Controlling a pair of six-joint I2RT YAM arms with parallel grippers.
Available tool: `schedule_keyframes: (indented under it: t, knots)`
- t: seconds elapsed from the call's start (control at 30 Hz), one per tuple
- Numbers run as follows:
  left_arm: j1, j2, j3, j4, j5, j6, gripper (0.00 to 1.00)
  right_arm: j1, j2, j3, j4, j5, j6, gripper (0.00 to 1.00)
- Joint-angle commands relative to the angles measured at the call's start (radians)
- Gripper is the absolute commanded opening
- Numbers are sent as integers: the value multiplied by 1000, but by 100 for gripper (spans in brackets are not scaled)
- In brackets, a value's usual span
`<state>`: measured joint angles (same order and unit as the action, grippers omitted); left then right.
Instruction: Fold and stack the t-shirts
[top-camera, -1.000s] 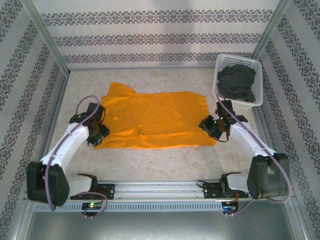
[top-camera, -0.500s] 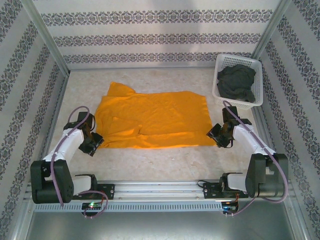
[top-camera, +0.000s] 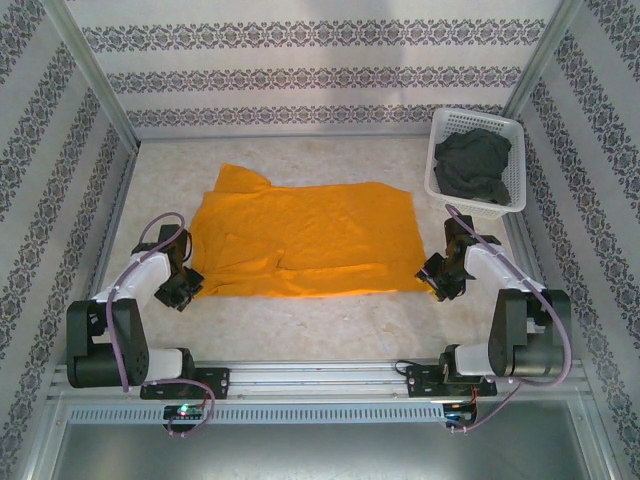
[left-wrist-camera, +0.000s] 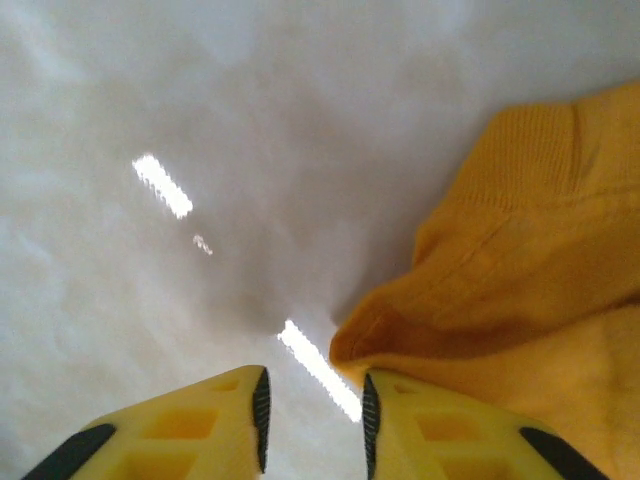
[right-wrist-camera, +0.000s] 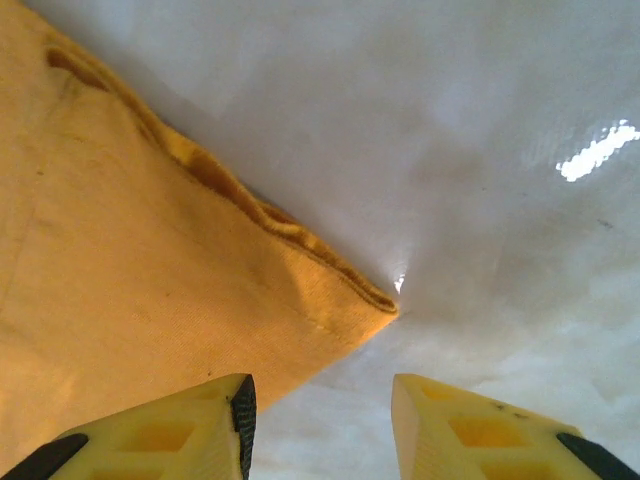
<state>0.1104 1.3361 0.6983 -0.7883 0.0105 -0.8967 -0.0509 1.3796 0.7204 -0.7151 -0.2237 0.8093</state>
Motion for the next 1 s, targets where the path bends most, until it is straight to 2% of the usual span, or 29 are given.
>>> schedule_keyframes:
  t: [0.0,0.17,0.3,0.43,0.7,0.77,0.87,0.93,0.97]
  knots:
    - [18,21,29,61,-47,49,26,-11,29,32,-10,18,8,42]
    - [19,39,25,95,2,48,23,-11,24,34,-31,33,4,42]
    - [18,16,12,95,40,41,30,-14,63,35,-7,22,3,41]
    - [18,11,9,76,84,31,38,-13,129,71,-11,20,-6,32]
    - [17,-18,-22,58,126,-7,41,-12,160,88,-15,42,-23,14]
    - [18,-3,-16,66,118,-1,37,-12,166,89,-12,43,-28,9]
    - [18,34,13,70,86,24,19,-11,171,95,-18,56,-40,1]
    - [20,58,36,59,43,50,3,-12,171,104,-28,73,-52,0]
    - [20,63,49,45,25,61,0,-12,170,111,-36,86,-58,0]
